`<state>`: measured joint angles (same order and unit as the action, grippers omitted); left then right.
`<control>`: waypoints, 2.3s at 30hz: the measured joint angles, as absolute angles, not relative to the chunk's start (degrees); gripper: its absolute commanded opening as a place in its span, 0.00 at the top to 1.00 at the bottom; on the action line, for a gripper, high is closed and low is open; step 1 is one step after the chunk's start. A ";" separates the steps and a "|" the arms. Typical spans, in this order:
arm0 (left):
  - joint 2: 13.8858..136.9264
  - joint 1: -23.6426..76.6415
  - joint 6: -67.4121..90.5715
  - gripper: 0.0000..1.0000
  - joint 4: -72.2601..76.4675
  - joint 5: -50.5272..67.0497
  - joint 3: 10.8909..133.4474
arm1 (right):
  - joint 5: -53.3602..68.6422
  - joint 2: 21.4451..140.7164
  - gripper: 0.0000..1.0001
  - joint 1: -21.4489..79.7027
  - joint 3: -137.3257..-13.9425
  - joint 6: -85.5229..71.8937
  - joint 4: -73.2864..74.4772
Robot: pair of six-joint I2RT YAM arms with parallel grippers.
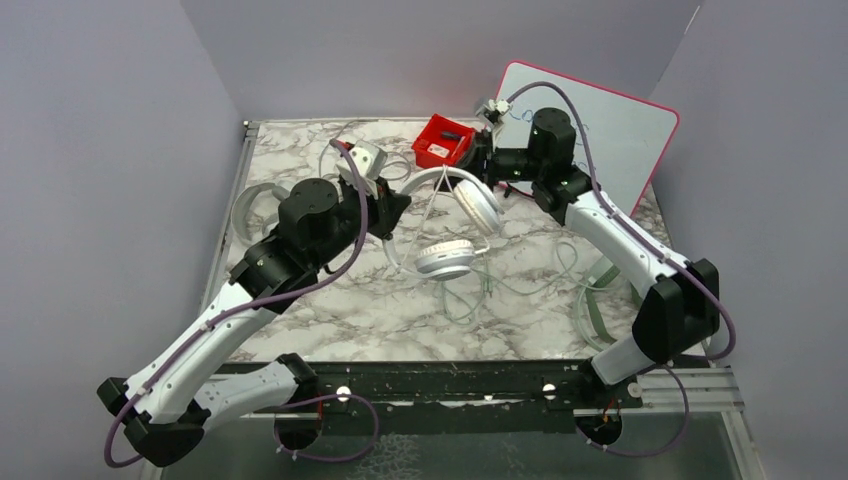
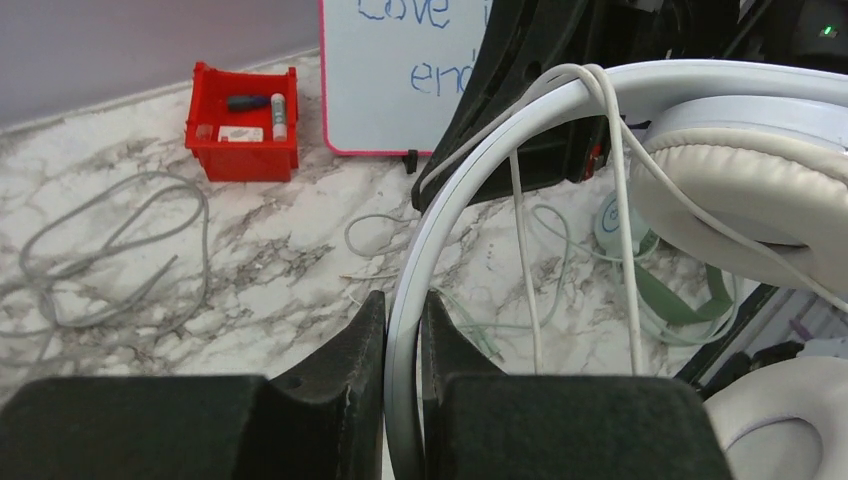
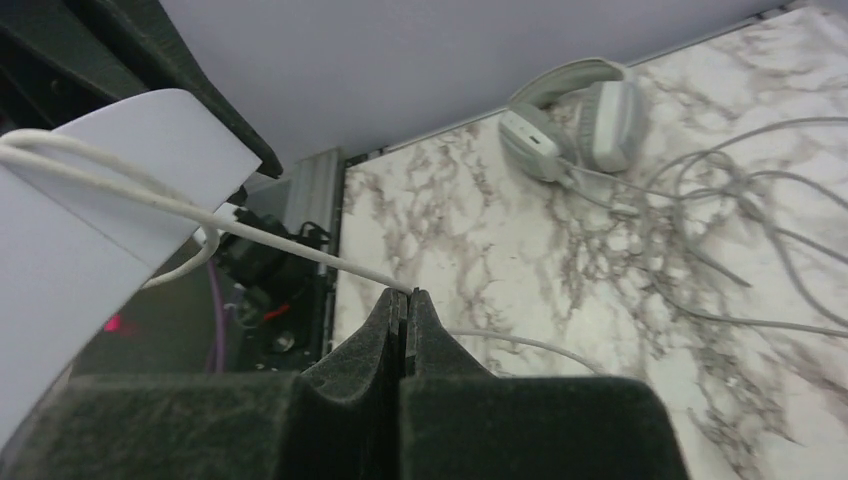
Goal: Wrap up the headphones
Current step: Wrap the headphones cable around the headphones.
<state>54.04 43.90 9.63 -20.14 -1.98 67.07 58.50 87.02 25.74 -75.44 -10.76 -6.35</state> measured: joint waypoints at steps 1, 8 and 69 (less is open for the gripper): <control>54.63 43.88 11.60 1.00 -20.56 -2.87 67.68 | 60.40 88.20 0.99 25.67 -75.31 -13.58 -8.45; 58.41 43.99 26.59 1.00 -25.10 -6.28 70.94 | 65.19 90.91 0.99 26.17 -67.26 -33.43 -29.91; 67.46 44.38 9.39 1.00 -48.99 -26.24 84.14 | 55.42 76.75 1.00 10.02 -60.80 -25.04 -13.87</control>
<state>67.46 44.38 9.39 -48.99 -26.24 84.14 55.42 76.75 10.02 -60.80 -25.04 -13.87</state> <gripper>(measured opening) 0.132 0.010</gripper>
